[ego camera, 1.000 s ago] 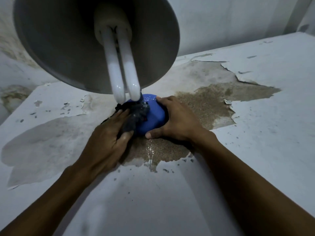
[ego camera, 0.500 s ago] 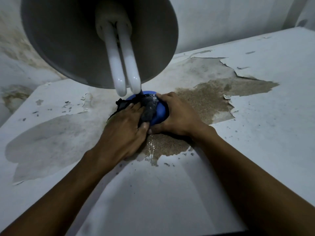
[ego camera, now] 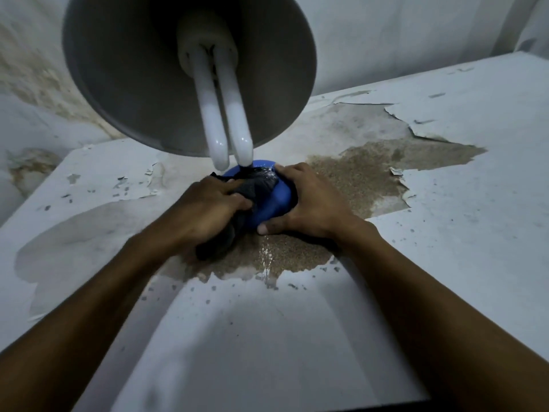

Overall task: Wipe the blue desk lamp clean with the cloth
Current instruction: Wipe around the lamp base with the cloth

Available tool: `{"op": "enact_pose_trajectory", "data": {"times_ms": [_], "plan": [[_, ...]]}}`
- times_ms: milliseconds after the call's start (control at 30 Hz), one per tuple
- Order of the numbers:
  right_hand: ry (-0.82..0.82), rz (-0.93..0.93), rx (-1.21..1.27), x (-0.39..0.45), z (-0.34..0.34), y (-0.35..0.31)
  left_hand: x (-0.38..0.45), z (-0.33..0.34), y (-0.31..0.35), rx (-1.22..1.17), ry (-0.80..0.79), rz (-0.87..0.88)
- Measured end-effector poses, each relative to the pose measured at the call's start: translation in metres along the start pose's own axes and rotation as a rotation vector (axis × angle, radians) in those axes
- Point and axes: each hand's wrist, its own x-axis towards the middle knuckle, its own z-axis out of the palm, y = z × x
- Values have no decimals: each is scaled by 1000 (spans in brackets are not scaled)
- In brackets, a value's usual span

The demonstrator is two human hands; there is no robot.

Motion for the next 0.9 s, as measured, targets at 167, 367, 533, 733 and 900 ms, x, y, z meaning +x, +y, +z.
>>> {"op": "enact_pose_trajectory", "data": {"times_ms": [167,367,533,733,900], "plan": [[4,0,1,-2,-1,0,-3,-5,3,-263,-41,-41],[21,-16,-18,2,2,1,-15,39,-10,425,106,390],[28,-24,5,2,4,3,-5,36,-5,391,113,459],[-10,-17,16,5,1,4,-37,32,-22,323,92,541],[38,-11,192,0,-6,5,13,51,4,328,145,397]]}}
